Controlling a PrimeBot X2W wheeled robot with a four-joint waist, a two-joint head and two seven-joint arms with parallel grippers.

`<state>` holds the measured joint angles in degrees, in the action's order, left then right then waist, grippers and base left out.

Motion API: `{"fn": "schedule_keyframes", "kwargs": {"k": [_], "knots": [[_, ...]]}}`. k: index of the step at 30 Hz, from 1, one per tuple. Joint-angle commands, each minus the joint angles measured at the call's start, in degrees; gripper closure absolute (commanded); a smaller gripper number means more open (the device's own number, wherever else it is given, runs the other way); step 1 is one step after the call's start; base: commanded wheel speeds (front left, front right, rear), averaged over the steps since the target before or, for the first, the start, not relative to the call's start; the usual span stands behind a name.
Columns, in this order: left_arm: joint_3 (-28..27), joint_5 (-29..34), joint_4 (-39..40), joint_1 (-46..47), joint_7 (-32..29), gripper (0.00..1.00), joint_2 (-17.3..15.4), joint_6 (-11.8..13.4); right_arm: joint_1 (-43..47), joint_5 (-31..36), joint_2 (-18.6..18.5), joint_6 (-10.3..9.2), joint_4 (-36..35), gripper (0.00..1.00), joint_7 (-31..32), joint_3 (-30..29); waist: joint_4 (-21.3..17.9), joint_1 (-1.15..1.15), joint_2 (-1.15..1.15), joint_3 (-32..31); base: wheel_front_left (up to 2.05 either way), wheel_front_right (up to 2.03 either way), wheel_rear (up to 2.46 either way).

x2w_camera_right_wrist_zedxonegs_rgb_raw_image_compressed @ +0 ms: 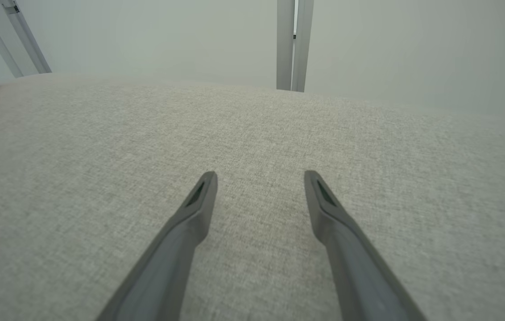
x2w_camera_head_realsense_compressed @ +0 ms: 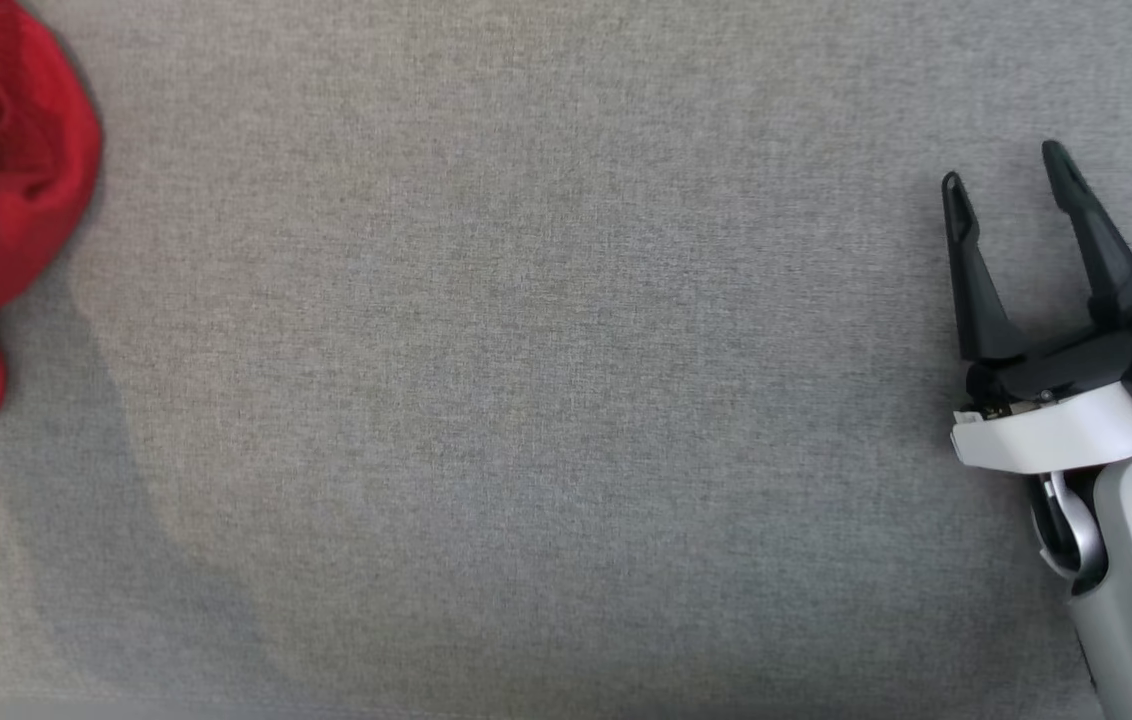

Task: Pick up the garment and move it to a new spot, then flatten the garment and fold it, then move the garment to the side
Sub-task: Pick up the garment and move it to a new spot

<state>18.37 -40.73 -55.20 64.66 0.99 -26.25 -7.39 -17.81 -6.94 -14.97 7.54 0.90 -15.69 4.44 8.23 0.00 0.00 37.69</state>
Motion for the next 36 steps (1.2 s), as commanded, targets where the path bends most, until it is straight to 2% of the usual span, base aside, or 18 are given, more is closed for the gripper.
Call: {"fn": "schedule_keyframes", "kwargs": {"k": [1, 6, 11, 20, 29, 36], "knots": [[1.7, -0.6, 1.6, -1.4, 1.5, 1.0, -1.3, -0.1, 3.3, -0.3, 0.5, -0.1, 3.1, 0.0, 1.0, 0.3, -0.4, 0.0, 0.0, -4.1, 0.0, 0.0, 0.0], [9.7, -1.3, 9.2, -3.4, 6.9, 1.0, -4.9, -0.1, 3.7, -1.3, 3.2, -0.07, 3.3, 0.0, 0.6, 0.7, -1.9, 0.0, 0.0, -11.3, 0.0, 0.0, 0.0], [17.8, -3.1, 18.7, -3.2, 9.2, 1.0, -7.6, -0.1, 6.4, -2.2, 5.1, -0.08, 4.2, 0.0, 0.6, -0.1, -3.6, 0.0, 0.0, -18.6, 0.0, 0.0, 0.0], [26.7, -6.1, 32.4, 0.0, 7.7, 1.0, -9.8, -0.1, 10.9, -3.6, 8.5, -0.08, 5.1, 0.0, 0.6, -0.4, -10.4, 0.0, 0.0, -27.9, 0.0, 0.0, 0.0], [32.5, -8.7, 39.0, 2.1, 6.7, 1.0, -6.3, -0.1, 12.6, -4.7, 9.8, -0.08, 5.2, 0.0, 0.6, 0.0, -19.4, 0.0, 0.0, -32.1, 0.0, 0.0, 0.0], [41.5, -9.3, 40.1, -2.5, 7.4, 1.0, -2.9, -0.1, 12.9, -4.5, 9.8, -0.08, 4.4, 0.0, 0.6, -0.7, -21.5, 0.0, 0.0, -31.8, 0.0, 0.0, 0.0]]}}
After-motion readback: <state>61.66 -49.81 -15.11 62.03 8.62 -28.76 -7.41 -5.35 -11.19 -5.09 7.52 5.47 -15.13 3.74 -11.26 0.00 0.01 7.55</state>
